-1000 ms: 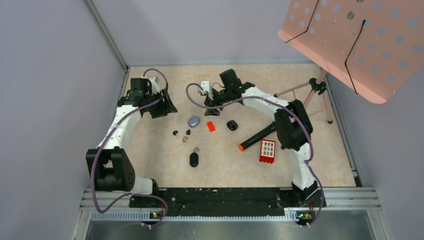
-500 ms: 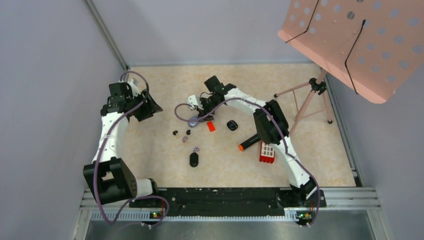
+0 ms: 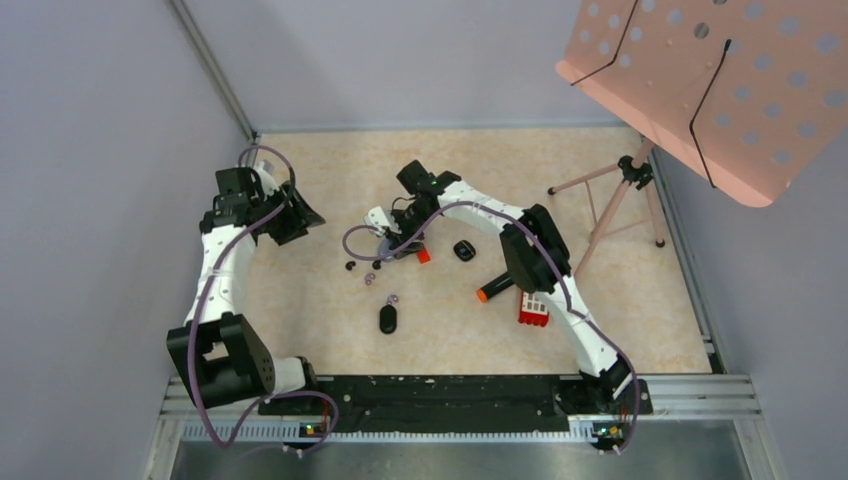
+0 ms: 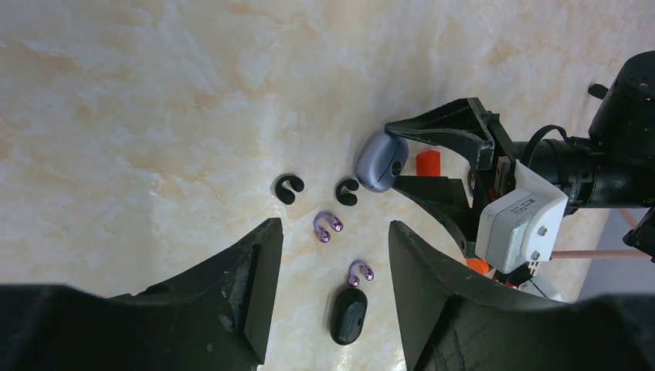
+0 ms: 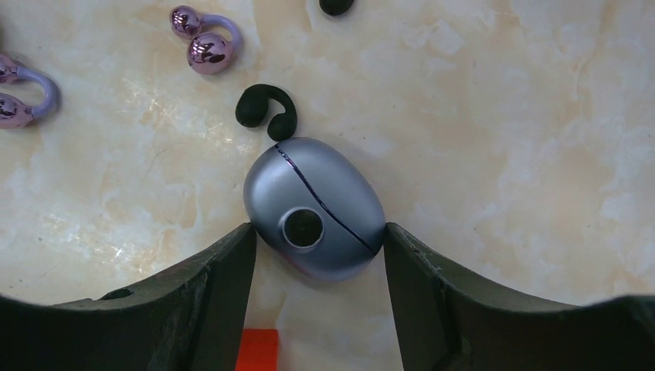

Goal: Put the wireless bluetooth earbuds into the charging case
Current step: Pick up the charging case at the center of the board.

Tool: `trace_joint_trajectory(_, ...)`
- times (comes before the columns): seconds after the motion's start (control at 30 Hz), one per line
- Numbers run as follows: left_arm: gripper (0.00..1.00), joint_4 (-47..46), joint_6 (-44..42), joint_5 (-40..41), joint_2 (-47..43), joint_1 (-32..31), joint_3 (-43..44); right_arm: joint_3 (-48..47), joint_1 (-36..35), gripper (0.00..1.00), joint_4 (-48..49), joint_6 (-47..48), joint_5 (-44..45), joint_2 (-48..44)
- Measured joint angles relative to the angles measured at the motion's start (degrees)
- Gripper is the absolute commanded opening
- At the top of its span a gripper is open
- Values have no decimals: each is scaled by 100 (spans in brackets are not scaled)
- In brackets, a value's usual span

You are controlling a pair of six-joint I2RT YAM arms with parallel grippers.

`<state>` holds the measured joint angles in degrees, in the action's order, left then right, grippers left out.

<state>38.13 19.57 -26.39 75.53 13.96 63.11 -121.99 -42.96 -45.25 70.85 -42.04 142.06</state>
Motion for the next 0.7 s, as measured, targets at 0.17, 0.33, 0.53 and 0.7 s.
trace_joint_trajectory(0.17,57,-107,28,-129,2,15,-59,-39,0,68,-127,-57,35,9)
trace_joint_trajectory(0.33,56,-197,101,-251,4,26,-166,-42,0,77,-120,-103,33,9)
trace_joint_trajectory(0.53,55,-214,149,-341,37,26,-175,-42,-20,73,-57,-146,35,11)
trace_joint_trajectory(0.7,55,-216,153,-409,39,26,-184,-52,-111,61,-114,-98,35,17)
